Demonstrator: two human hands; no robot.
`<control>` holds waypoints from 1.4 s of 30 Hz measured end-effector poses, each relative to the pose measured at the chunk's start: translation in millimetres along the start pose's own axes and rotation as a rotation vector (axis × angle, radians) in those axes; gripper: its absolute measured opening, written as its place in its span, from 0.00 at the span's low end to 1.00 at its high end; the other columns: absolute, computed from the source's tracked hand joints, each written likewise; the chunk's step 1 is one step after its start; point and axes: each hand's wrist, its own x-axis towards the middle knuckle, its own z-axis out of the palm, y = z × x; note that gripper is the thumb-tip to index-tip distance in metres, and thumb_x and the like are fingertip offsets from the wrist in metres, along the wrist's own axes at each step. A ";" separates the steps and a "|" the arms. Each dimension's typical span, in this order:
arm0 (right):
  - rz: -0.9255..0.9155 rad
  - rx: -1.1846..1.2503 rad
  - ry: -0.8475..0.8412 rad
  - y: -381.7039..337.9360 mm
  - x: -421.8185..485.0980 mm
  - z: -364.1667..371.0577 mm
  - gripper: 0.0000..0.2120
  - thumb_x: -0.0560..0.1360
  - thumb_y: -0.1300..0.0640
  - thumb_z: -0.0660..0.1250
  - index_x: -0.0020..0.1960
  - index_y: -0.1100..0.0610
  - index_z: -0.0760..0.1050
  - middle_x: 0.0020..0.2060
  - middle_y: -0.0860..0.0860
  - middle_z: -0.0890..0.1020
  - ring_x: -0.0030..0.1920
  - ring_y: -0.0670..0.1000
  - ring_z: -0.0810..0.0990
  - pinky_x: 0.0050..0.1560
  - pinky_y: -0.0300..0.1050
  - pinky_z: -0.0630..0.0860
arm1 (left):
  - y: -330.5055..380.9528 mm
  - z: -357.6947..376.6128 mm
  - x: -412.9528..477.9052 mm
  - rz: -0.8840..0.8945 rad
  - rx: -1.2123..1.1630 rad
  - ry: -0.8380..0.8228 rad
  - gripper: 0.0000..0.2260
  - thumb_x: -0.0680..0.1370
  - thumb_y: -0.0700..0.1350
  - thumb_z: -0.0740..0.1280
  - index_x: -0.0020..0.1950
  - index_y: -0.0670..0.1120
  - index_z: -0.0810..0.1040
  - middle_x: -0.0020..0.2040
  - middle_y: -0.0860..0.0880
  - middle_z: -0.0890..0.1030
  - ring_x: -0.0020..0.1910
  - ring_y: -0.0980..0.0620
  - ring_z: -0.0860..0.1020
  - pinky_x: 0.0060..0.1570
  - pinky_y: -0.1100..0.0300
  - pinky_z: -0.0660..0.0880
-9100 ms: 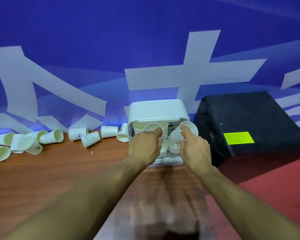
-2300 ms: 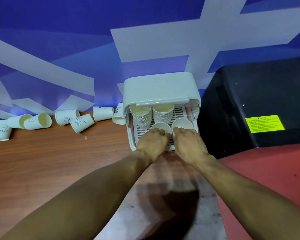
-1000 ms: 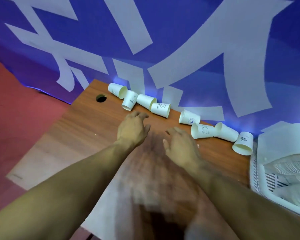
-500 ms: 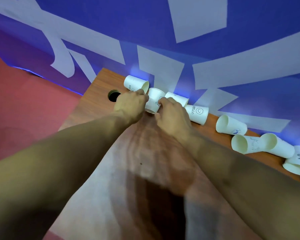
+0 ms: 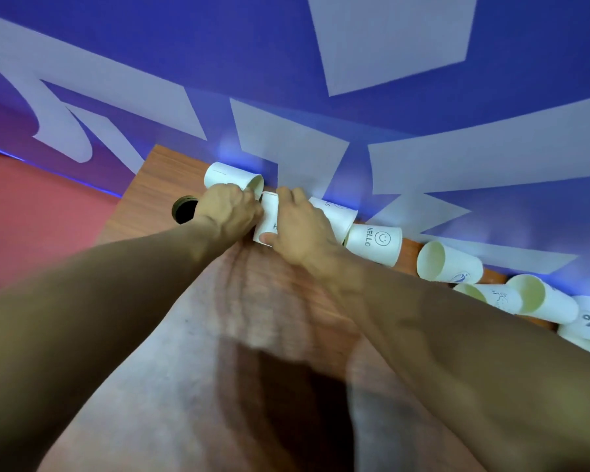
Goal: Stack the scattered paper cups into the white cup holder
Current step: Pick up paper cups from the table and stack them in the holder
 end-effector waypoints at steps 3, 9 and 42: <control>0.002 0.038 0.028 -2.6 -12.8 1.0 0.26 0.74 0.49 0.69 0.67 0.58 0.64 0.61 0.55 0.72 0.55 0.61 0.77 0.50 0.54 0.74 | 1.8 -9.9 -10.7 -0.014 0.002 0.026 0.13 0.78 0.35 0.57 0.57 0.45 0.77 0.58 0.47 0.75 0.46 0.47 0.81 0.25 0.59 0.53; -0.057 -0.092 0.143 -4.9 -59.1 -28.1 0.09 0.77 0.57 0.62 0.57 0.55 0.74 0.51 0.55 0.80 0.50 0.61 0.79 0.40 0.48 0.68 | -2.6 -45.8 -48.7 -0.107 -0.061 0.156 0.09 0.78 0.39 0.59 0.49 0.47 0.79 0.44 0.48 0.73 0.41 0.48 0.78 0.33 0.58 0.64; 0.214 -0.427 0.707 341.9 -531.7 -226.4 0.11 0.73 0.56 0.68 0.36 0.51 0.67 0.29 0.52 0.76 0.31 0.55 0.68 0.38 0.48 0.61 | 400.3 -474.6 -203.6 0.170 -0.127 0.686 0.09 0.78 0.39 0.58 0.54 0.47 0.74 0.48 0.49 0.80 0.42 0.44 0.77 0.29 0.57 0.58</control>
